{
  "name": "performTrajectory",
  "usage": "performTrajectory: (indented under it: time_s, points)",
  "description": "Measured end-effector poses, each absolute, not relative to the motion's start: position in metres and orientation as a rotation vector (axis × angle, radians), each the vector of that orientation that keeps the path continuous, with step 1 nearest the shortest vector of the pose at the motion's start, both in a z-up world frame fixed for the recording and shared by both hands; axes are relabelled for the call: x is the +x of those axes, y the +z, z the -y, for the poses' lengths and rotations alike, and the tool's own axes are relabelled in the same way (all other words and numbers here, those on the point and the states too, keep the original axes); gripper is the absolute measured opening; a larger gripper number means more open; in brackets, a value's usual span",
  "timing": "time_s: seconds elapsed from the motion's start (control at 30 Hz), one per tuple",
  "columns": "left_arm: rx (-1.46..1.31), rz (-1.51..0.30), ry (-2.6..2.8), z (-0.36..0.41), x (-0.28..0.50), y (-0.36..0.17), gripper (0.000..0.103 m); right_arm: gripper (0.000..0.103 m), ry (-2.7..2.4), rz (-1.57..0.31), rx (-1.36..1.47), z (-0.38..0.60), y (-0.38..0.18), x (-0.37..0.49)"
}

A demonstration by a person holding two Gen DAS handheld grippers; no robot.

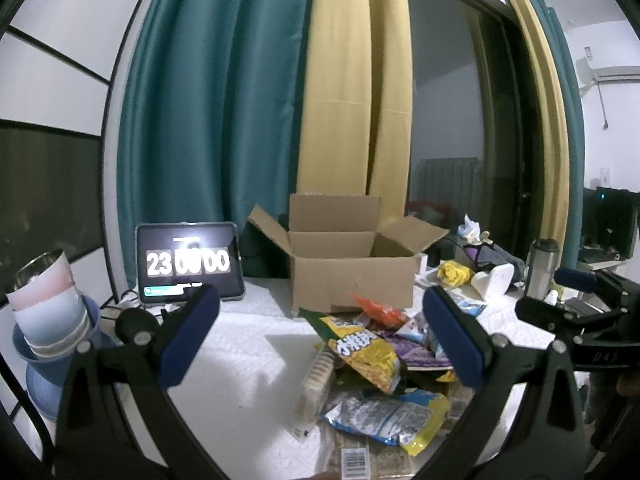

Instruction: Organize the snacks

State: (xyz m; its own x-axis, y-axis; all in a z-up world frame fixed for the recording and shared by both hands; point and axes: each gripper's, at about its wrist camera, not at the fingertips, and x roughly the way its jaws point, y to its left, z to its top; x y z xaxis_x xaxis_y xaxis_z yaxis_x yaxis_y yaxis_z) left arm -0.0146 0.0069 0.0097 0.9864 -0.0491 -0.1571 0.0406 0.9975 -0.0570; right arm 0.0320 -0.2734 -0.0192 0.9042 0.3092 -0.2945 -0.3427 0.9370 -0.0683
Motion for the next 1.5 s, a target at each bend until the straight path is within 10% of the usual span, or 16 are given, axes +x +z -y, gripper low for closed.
performTrajectory:
  time_s: [1.5]
  points:
    - [-0.065,-0.19,-0.038,-0.012,-0.011,0.0,0.103,0.1,0.37,-0.314,-0.139,0.262,-0.026,0.045]
